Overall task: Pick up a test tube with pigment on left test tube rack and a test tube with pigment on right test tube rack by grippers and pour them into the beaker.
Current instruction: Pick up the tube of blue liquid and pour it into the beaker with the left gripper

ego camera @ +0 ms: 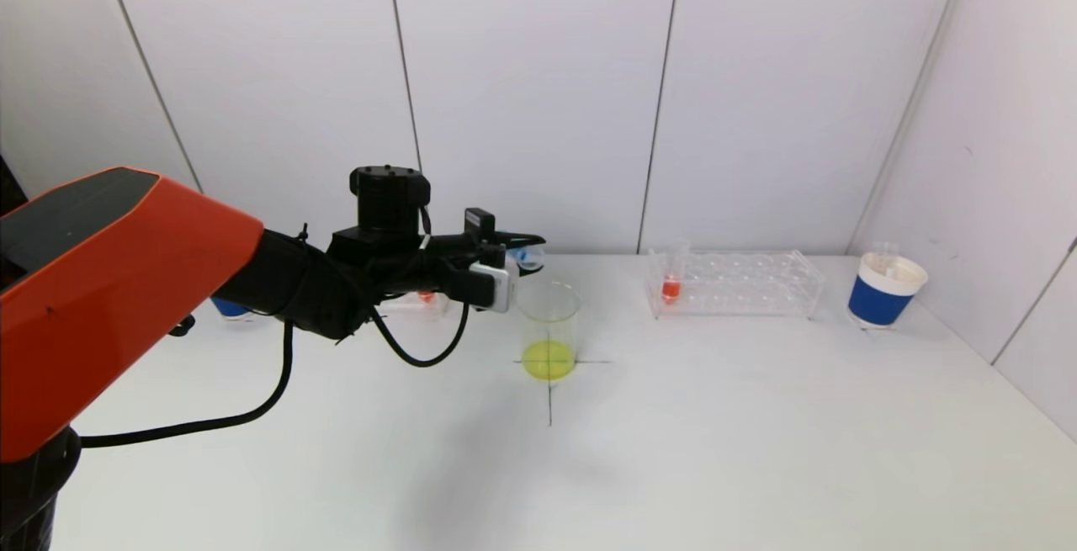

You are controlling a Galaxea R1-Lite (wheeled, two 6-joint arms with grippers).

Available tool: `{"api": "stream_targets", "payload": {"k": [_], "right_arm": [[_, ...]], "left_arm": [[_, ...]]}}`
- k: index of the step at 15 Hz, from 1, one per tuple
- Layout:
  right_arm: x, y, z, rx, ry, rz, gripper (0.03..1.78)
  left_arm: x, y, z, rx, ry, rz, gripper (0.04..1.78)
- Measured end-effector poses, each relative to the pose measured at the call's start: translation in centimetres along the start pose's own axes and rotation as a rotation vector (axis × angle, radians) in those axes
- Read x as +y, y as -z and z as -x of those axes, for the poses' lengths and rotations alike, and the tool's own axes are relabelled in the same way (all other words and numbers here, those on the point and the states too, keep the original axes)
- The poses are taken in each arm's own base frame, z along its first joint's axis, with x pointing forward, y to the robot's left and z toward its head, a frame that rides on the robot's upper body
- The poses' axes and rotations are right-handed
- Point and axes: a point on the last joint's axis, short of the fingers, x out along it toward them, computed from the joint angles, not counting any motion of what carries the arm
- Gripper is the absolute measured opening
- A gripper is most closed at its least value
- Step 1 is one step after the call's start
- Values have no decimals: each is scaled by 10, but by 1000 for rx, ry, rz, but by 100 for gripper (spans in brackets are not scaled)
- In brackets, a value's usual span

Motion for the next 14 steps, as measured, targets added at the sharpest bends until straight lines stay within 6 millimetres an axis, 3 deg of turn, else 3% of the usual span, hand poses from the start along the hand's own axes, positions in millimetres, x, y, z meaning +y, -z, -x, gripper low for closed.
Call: {"api": "stream_targets", "payload": {"k": [14], "right_arm": [[0, 0, 0, 0, 0, 0, 176]], "left_arm": [[-7, 15, -18, 22, 0, -80, 44]]}}
